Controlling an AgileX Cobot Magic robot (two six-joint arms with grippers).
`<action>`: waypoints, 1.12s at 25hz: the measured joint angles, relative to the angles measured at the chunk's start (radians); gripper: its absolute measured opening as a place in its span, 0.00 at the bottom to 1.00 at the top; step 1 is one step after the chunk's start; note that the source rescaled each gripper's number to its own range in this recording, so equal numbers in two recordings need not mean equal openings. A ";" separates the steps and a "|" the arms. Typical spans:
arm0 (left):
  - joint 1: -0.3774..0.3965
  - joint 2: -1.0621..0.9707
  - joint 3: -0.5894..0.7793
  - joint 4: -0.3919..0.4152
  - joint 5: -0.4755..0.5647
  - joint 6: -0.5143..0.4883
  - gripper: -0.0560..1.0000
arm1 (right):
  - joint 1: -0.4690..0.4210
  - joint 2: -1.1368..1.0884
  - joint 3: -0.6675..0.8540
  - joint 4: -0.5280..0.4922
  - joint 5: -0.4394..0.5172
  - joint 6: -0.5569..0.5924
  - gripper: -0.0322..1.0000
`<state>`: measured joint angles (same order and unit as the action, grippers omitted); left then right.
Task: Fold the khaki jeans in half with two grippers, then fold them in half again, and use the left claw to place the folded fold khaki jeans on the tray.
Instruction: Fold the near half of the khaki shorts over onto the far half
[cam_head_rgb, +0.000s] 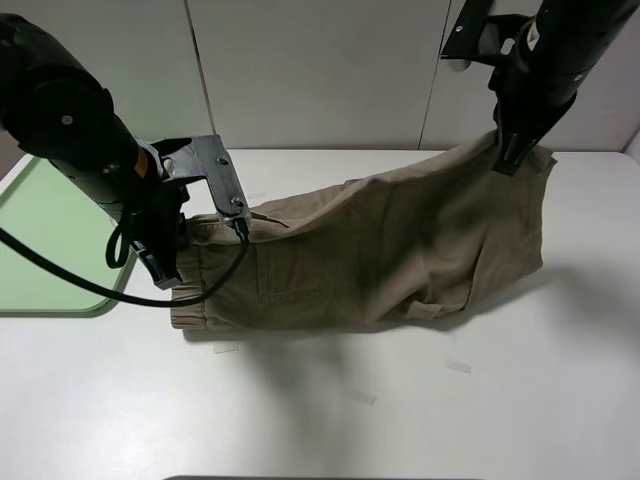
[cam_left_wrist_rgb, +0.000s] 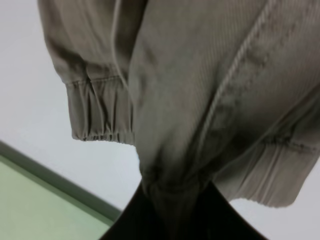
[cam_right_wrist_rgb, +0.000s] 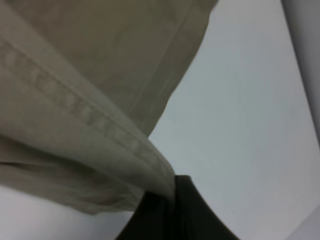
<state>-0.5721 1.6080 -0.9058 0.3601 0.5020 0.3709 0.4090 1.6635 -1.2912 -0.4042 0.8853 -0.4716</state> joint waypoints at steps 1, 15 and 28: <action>0.015 0.007 0.000 0.000 -0.013 0.000 0.05 | 0.000 0.022 -0.007 -0.003 -0.018 -0.005 0.03; 0.144 0.141 0.002 0.003 -0.226 -0.004 0.05 | 0.000 0.207 -0.011 -0.074 -0.203 -0.009 0.03; 0.154 0.145 0.002 0.006 -0.304 -0.011 0.84 | 0.000 0.210 -0.011 -0.129 -0.228 0.014 0.86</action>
<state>-0.4184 1.7526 -0.9039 0.3658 0.1981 0.3601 0.4090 1.8738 -1.3025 -0.5332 0.6572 -0.4579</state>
